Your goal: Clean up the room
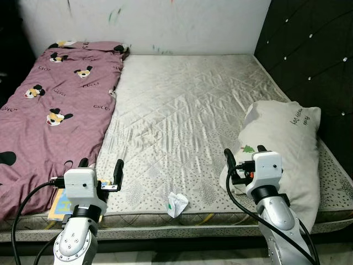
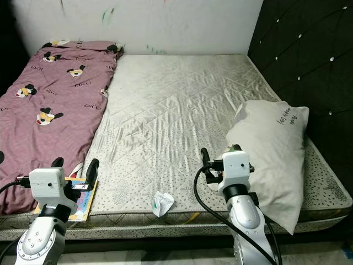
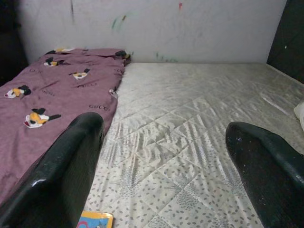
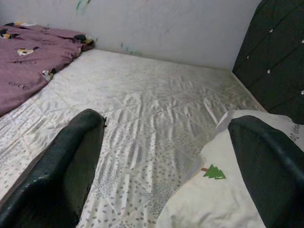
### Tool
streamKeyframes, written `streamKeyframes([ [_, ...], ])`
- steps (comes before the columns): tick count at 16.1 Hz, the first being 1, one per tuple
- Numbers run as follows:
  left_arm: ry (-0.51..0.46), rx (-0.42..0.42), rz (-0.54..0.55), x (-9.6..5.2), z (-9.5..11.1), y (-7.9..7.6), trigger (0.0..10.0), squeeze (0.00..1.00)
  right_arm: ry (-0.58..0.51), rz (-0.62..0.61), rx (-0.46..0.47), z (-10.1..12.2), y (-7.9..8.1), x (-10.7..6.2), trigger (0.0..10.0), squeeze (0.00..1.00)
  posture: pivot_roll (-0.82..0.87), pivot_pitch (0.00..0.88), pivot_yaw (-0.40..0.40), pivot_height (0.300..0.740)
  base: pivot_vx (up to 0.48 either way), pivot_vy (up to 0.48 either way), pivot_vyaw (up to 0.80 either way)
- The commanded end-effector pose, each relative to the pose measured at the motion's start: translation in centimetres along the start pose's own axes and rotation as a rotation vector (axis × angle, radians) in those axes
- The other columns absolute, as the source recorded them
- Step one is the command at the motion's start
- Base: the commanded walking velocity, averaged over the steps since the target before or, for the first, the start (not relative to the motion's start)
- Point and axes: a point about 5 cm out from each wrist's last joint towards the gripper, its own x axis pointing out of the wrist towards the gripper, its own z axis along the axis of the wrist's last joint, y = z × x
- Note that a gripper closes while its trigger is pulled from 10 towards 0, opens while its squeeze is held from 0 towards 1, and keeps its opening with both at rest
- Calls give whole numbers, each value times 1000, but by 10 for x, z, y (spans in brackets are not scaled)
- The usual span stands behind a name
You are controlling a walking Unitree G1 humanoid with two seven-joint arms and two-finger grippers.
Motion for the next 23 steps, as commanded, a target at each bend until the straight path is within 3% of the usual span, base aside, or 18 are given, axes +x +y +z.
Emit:
streamKeyframes([
  [1, 0, -4, -11, -1, 2, -1, 10000, 0, -5, 11, -4, 3, 1, -2, 10000, 0, -5, 76, -13, 720, 0, 0, 0],
  [11, 28, 23, 93, 4, 1, 5, 10000, 0, 11, 32, -12, 0, 2, -2, 10000, 0, -6, 81, -17, 595, 0, 0, 0],
  [19, 29, 32, 89, 6, 0, 4, 10000, 0, 27, 95, -41, -6, 8, 2, 10000, 0, 0, 64, -17, 595, 0, 0, 0],
  [23, 29, 33, 87, 6, 0, 4, 10000, 0, 24, 115, -35, -6, 10, 2, 10000, 0, 0, 64, -17, 595, 0, 0, 467],
])
